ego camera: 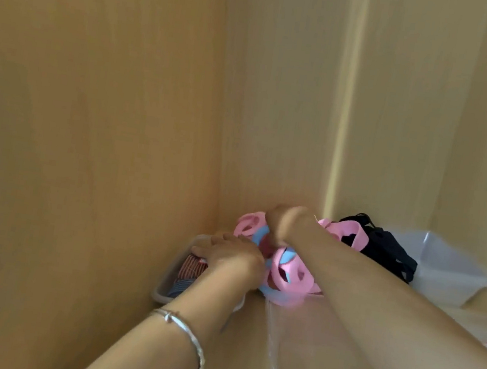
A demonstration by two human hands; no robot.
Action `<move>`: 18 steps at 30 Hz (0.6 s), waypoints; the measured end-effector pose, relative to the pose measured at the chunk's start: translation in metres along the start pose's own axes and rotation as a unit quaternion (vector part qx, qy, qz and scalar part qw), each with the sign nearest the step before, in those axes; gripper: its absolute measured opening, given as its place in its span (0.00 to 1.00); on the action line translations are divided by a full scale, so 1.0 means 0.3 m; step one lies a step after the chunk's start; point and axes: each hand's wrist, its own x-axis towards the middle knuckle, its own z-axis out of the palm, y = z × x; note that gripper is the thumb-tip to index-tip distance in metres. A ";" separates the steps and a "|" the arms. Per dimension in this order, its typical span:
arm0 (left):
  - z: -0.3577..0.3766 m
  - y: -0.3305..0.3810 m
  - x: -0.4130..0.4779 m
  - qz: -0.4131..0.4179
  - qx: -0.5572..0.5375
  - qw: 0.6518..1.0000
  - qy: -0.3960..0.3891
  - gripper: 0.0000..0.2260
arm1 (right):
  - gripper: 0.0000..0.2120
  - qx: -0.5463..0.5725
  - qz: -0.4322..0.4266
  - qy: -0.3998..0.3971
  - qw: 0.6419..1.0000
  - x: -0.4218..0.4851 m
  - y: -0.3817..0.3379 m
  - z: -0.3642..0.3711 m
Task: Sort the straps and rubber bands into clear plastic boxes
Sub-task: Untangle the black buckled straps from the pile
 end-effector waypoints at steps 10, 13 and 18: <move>-0.013 0.056 0.254 0.047 -0.094 0.993 0.062 0.15 | 0.16 0.087 0.050 0.045 0.994 0.009 0.110 0.033; -0.014 0.052 0.307 0.069 -0.137 0.986 0.066 0.14 | 0.16 0.076 0.026 0.047 0.996 0.009 0.099 0.049; -0.051 0.031 0.199 0.096 -0.207 0.953 0.198 0.13 | 0.25 0.084 -0.021 0.023 0.996 -0.014 0.061 0.048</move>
